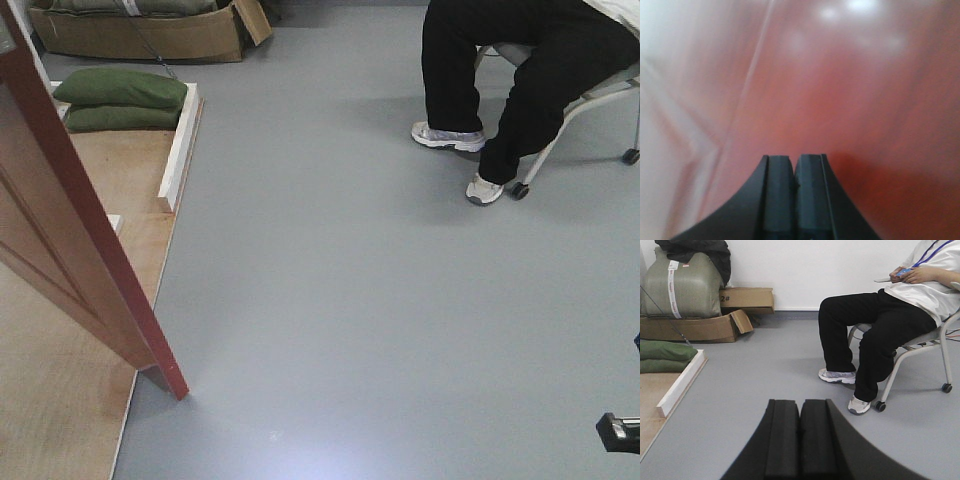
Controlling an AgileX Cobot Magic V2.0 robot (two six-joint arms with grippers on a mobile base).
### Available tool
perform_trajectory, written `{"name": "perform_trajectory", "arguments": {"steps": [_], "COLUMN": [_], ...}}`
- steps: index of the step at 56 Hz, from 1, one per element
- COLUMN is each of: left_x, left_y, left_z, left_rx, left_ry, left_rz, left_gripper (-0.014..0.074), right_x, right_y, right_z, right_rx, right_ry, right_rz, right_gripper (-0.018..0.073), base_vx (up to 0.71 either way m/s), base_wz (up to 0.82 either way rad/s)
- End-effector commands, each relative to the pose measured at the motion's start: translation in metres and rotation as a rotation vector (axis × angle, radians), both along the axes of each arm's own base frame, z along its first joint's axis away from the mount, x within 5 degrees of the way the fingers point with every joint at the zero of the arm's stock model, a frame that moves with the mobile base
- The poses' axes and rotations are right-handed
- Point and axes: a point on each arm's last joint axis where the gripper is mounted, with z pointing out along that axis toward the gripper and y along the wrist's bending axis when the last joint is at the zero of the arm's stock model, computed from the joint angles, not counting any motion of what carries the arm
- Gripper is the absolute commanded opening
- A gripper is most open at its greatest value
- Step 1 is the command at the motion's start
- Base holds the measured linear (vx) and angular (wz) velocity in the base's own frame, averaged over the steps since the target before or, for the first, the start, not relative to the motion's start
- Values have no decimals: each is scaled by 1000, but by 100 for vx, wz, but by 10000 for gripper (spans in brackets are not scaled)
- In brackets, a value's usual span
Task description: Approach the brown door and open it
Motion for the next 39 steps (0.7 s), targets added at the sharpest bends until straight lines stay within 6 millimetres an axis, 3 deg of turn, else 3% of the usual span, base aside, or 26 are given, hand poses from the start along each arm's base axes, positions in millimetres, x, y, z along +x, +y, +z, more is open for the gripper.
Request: {"name": "perform_trajectory", "arguments": {"steps": [1,28,39], "left_x": [-10,3,4], "left_y": [-3,-1,-19], "left_z": [19,5,7], "left_rx": [11,3,2], "left_ry": [-52,-16,-22], "left_rz": [-7,-8,-41], "left_gripper": [-6,-6,-6], "right_x": [0,0,0], "right_y": [0,0,0], "right_z": [6,6,6], "right_rx": [-8,-8,-8], "right_ry": [-89,-89,-89], "right_rz": [-4,-4,-4], "right_gripper": [0,0,0], "base_vx": [0,0,0], "base_wz": [0,0,0]}}
